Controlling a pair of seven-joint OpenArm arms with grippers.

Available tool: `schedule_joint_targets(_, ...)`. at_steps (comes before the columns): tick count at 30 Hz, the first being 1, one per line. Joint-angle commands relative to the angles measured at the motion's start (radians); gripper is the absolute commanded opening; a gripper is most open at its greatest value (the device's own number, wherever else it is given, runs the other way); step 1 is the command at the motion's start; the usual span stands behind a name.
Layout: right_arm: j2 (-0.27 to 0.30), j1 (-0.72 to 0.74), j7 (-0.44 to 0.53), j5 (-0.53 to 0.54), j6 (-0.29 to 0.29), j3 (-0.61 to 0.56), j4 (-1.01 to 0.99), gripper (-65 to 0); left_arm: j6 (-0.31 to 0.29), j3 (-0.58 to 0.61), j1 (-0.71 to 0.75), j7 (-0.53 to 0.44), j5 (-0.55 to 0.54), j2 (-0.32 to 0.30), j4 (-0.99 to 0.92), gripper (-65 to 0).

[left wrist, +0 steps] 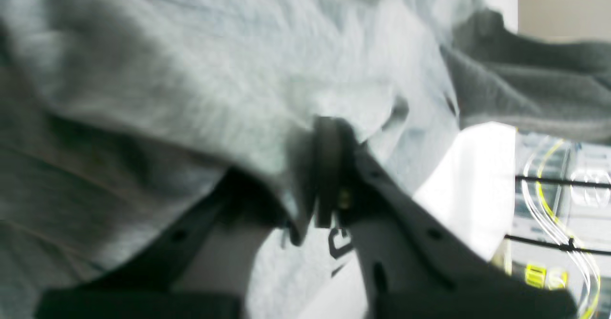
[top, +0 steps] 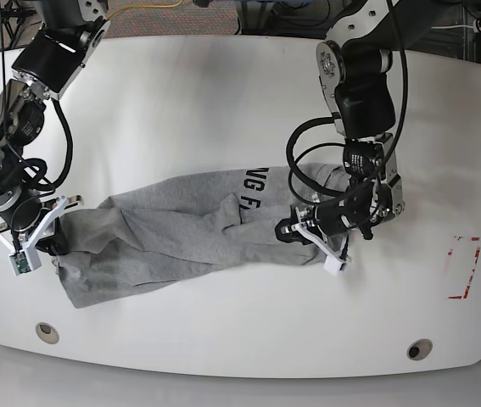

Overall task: Fold the T-shirt properly
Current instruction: 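Grasp the bunched shirt end with the left gripper beside the printed text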

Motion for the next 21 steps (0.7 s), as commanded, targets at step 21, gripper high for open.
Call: schedule_joint_targets(21, 0.016, 0.001, 0.026, 0.013, -0.001, 0.011, 0.030, -62.9, 0.039, -0.118, -0.058, -0.020, -0.020, 0.003, 0.019, -63.5)
